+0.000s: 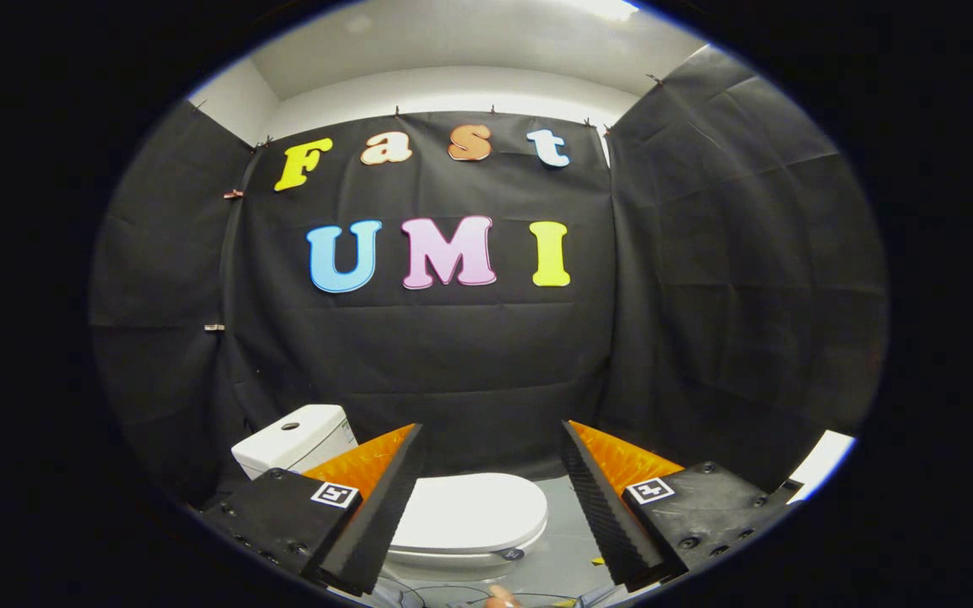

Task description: Open the toilet lid.

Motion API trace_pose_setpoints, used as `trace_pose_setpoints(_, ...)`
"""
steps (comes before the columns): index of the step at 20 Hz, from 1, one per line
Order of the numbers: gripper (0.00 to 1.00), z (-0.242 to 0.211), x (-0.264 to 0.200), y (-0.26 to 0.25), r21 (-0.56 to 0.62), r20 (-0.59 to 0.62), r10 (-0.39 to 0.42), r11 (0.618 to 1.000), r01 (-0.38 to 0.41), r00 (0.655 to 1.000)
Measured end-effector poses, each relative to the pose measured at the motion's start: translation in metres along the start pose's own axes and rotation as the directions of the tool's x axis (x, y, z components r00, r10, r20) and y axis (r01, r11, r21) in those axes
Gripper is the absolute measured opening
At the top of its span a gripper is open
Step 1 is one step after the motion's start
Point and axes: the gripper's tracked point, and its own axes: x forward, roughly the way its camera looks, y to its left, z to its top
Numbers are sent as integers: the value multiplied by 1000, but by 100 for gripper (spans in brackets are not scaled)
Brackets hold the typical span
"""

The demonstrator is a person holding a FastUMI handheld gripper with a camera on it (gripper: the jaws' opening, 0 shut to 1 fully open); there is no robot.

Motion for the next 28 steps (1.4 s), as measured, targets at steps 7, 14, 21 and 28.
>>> trace_pose_setpoints(7,99,-73,38,-36,102,-125,-21,994,34,992)
trace_pose_setpoints(14,100,-165,81,-83,277,-266,-38,954,114,963)
trace_pose_setpoints(21,99,-275,119,-84,450,-423,57,880,155,904)
trace_pose_setpoints(28,97,-382,128,-80,629,-521,182,742,231,834)
